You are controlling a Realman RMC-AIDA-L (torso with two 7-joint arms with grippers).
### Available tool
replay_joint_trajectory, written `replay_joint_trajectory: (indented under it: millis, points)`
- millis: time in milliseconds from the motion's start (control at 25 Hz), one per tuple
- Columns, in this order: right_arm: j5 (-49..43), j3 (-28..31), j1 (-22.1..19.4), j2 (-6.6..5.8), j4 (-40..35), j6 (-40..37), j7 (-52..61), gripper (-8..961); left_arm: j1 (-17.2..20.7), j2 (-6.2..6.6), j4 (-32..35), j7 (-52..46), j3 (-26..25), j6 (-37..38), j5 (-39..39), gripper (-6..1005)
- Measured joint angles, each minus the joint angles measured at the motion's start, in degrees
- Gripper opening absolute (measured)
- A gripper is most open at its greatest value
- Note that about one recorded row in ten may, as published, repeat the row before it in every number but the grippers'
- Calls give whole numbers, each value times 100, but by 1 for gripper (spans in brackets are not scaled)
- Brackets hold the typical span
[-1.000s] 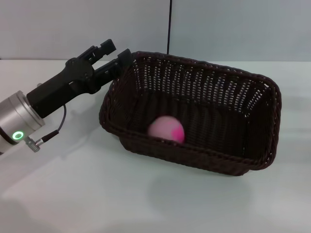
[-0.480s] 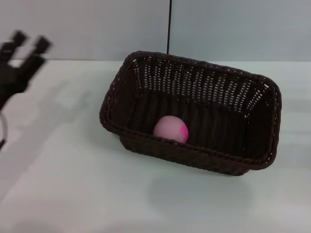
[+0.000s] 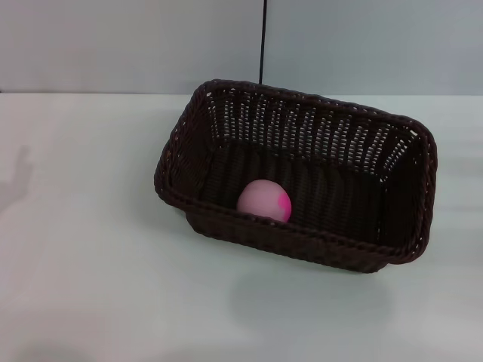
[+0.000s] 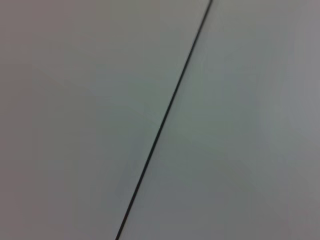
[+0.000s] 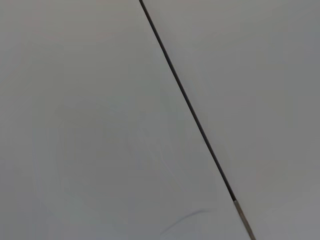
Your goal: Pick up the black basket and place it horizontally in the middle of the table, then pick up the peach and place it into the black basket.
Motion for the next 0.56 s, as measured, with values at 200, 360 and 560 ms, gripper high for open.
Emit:
replay_joint_trajectory:
  millis: [200,360,560]
  points:
    - [3,3,23,-3,-4,13,0,425,-2,0,-1,-13,-60,-47,-1,488]
    - [3,7,41,-4,13,32,-34,425,-19,-1,0,-27,-60,-72,-1,341]
    - [3,-8,46,-4,22,30,-68,425,-42,-2,5,-50,-47,-82,9,260]
